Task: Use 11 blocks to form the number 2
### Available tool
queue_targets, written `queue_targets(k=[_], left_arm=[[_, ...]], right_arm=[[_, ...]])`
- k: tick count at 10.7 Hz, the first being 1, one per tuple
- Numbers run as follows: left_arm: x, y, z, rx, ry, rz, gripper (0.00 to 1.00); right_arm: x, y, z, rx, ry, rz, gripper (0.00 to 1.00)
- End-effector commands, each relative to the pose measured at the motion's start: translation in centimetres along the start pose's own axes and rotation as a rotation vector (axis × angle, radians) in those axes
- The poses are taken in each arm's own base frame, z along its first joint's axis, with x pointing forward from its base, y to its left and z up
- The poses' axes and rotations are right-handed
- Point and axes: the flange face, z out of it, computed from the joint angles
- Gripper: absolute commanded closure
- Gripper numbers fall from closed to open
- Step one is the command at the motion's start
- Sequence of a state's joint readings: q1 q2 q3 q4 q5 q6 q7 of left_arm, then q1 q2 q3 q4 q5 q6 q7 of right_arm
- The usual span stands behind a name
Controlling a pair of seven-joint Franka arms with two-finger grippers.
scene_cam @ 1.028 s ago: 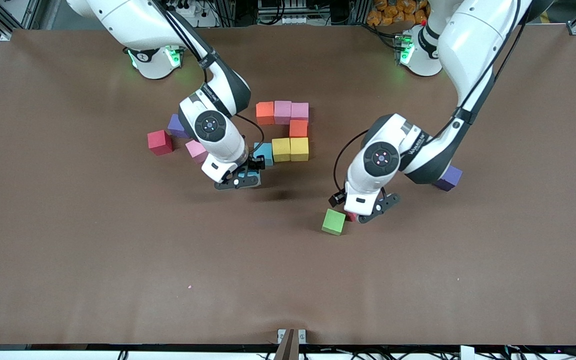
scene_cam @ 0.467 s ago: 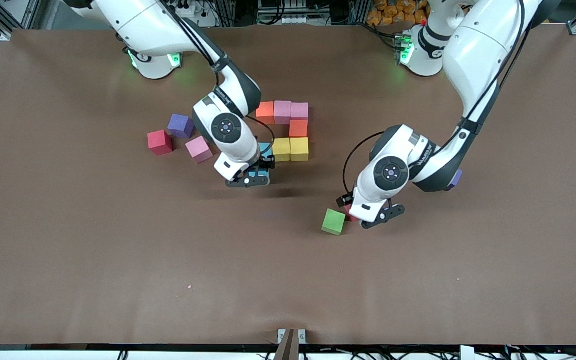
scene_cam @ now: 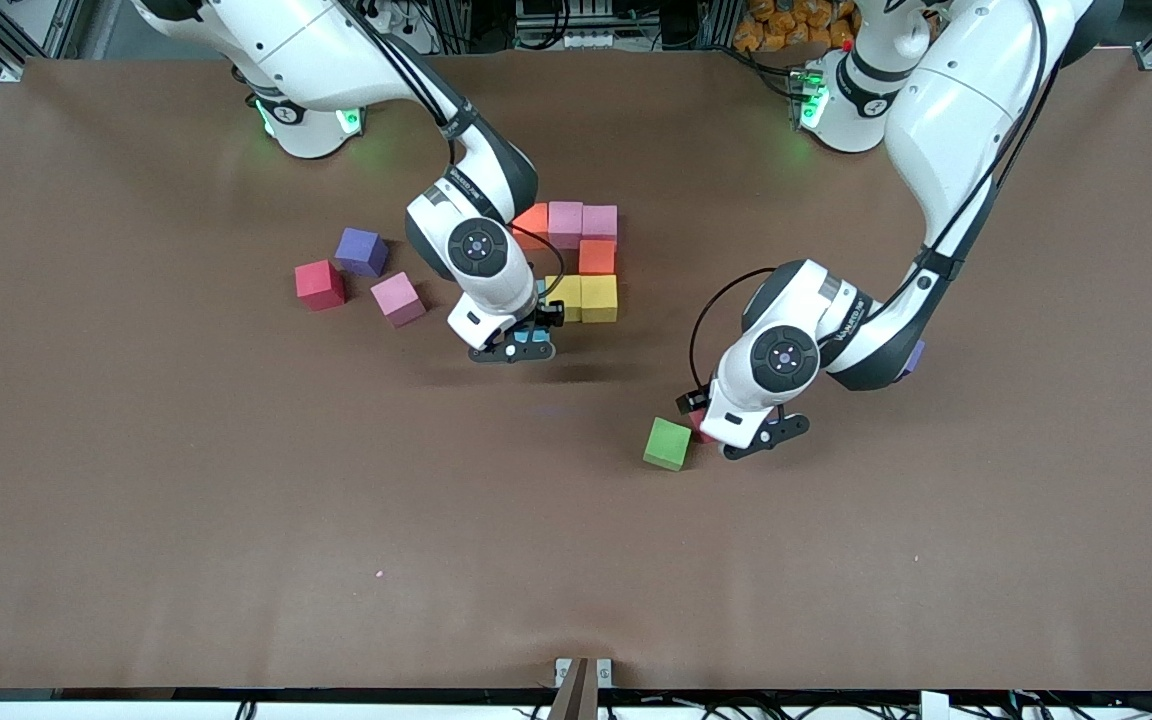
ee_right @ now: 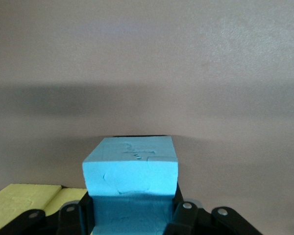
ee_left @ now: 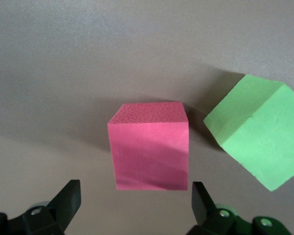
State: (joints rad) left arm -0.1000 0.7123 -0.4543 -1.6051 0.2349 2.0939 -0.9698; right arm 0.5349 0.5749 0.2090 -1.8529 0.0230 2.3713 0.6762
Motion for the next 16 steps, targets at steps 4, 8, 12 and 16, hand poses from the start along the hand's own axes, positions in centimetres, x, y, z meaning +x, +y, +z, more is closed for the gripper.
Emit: queue_targets(k=[4,8,12,16], left_arm=[[0.2,-0.2,0.4,0.006,-0.012,0.034,0.00],[0.3,-0.2,0.7,0.006,-0.017,0.030,0.00],[1.4,-0.9,1.6,0.008,-0.019,0.011,0.00],[2.8,-0.9,1.7,-0.005,-0.010,0.000,0.00]], right_arm=[[-0.1,-0.1,0.8,-0.018,-0.007,0.012,0.48],[-0.1,-0.2,1.2,-0.021,-0.010,0.011,0.21],[0.4,-0.2,-1.3,-0.004,0.012,0.052,0.00],[2.6,2.9,-6.7,-0.017,0.005,0.085,0.00]])
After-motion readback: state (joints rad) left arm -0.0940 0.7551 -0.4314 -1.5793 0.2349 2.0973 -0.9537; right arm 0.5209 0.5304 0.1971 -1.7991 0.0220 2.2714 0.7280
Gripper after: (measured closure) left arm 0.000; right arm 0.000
